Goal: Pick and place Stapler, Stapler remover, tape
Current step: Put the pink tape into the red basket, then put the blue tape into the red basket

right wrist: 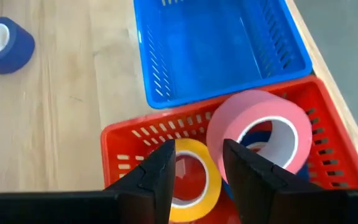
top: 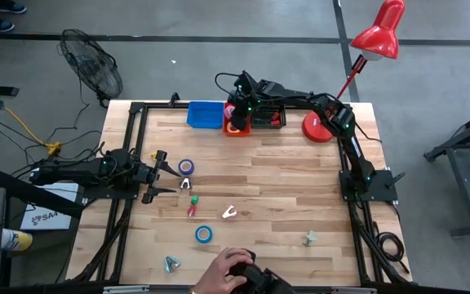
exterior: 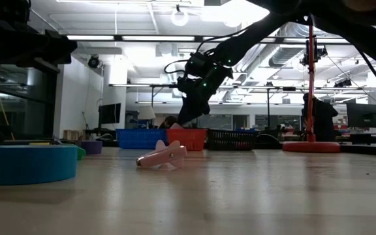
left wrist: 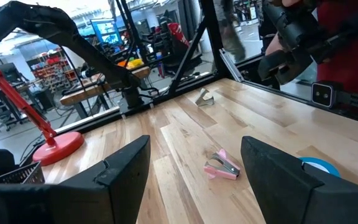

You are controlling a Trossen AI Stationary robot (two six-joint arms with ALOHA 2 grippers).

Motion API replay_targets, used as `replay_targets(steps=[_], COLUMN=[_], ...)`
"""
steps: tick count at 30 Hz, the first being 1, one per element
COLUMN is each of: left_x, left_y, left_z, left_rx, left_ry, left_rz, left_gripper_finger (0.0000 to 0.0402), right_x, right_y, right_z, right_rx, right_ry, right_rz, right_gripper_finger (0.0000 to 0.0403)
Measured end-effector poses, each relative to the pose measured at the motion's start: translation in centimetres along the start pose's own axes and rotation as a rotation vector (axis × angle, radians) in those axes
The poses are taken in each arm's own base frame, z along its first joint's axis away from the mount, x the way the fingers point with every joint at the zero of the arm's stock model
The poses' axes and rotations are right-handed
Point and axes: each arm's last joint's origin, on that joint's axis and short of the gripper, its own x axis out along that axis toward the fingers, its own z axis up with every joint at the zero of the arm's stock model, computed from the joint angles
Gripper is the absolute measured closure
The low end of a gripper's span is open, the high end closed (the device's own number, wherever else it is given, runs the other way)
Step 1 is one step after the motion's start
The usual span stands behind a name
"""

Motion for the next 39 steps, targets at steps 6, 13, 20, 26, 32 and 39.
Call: replay_targets(steps=[6, 13, 20, 26, 32, 39], left_x=[0.0, 0.0, 0.0, 0.0, 0.0, 0.0], left_y=[0.0, 0.0, 0.0, 0.0, 0.0, 0.0], left_z=[0.0, 0.0, 0.0, 0.0, 0.0, 0.0], left_rx=[0.000, 0.000, 0.000, 0.000, 0.000, 0.000], left_ry=[0.000, 0.000, -0.001, -0.001, -0.002, -0.002], left_rz=[0.000, -0.001, -0.001, -0.002, -0.005, -0.004], left_gripper_finger=[0.0154, 0.0154, 0.0154, 0.0154, 0.0154, 0.0154], right_x=[0.5, 0.9, 0.5, 0.5, 0.5, -0.7], right_y=[0.0, 0.0, -0.1, -0.1, -0.1, 0.2], right_z=[-0.1, -0.1, 0.4, 0.0, 0.0, 0.5], right_rx=[0.017, 0.071, 0.120, 0.131, 0.138, 0.127], right_ry=[0.002, 0.008, 0.001, 0.045, 0.045, 0.033], right_rz=[-0.005, -0.076, -0.107, -0.136, -0.128, -0.130], right_gripper_finger=[0.0277, 0.0277, 0.0277, 0.0277, 0.0277, 0.0277])
